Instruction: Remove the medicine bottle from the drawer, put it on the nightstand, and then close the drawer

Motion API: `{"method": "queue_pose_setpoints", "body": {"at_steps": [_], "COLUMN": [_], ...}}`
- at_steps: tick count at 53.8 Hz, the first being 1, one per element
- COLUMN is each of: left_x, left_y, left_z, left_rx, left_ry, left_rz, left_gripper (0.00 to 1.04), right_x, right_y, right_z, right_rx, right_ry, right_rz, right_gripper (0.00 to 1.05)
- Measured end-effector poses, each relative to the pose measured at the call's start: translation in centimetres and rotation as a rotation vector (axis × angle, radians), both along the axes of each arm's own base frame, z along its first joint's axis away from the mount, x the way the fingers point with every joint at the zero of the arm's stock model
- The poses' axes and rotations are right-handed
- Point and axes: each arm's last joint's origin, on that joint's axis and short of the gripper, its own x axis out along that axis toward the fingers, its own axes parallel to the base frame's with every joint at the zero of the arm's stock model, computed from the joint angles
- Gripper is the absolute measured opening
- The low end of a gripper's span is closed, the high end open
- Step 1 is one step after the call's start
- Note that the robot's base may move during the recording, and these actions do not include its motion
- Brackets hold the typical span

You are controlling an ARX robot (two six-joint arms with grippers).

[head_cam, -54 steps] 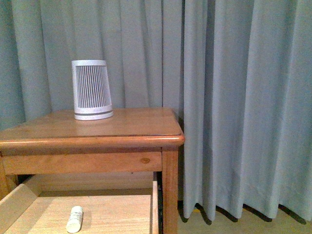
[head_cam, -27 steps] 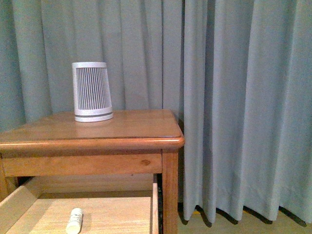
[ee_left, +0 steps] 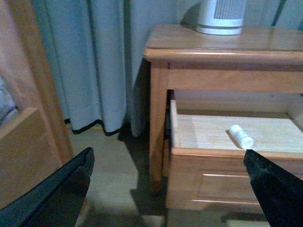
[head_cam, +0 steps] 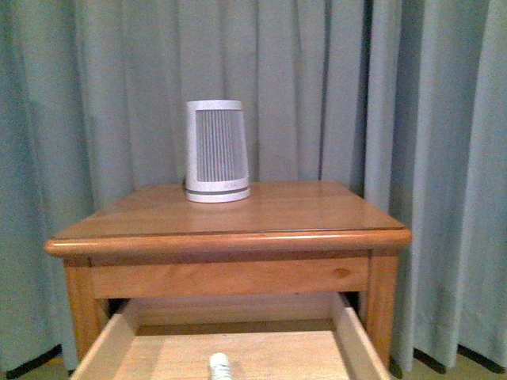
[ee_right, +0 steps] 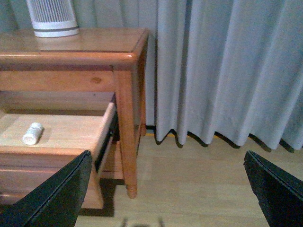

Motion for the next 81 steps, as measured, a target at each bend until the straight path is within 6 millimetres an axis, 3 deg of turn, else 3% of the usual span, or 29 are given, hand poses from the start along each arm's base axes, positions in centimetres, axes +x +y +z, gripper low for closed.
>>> {"method": "queue_pose_setpoints", "body": {"at_steps": [14,19,23,31,37,50,55,66,81], "left_x": [0.0,0.0,0.0,0.0,0.0,0.0,0.0,0.0,0.0], "left_y": [0.0,0.0,0.0,0.0,0.0,0.0,0.0,0.0,0.0], "left_z": [0.0,0.0,0.0,0.0,0.0,0.0,0.0,0.0,0.0], "left_rx": [0.000,0.000,0.000,0.000,0.000,0.000,0.000,0.000,0.000], "left_ry": [-0.001,-0.002,-0.001,-0.002,-0.002,-0.002,-0.002,-0.002,-0.002], "left_rz": [0.006,0.005,0.004,0.002,0.002,0.002,0.002,0.002,0.002], "left_gripper": [0.98,0.98,0.98,0.98,0.98,0.98,0.98,0.98,0.98], "right_x": [0.0,0.2,0.9,5.2,9.9,19.3,21.9,25.7,28.9], "right_y": [0.0,0.2,0.6,2.6,4.3,7.7,8.9,11.0,13.1], "right_z": [0.0,-0.4,0.7,5.3,6.2,4.0,2.4,-1.1,-4.4], "right_rx": [0.000,0.031,0.056,0.105,0.102,0.075,0.061,0.032,0.015], "right_ry": [-0.002,0.095,0.109,0.127,0.276,0.545,0.609,0.714,0.761], "right_rz": [0.010,-0.144,-0.195,-0.098,-0.032,0.009,0.013,0.012,0.015], "right_gripper": [0.98,0.98,0.98,0.98,0.98,0.98,0.98,0.98,0.98]}}
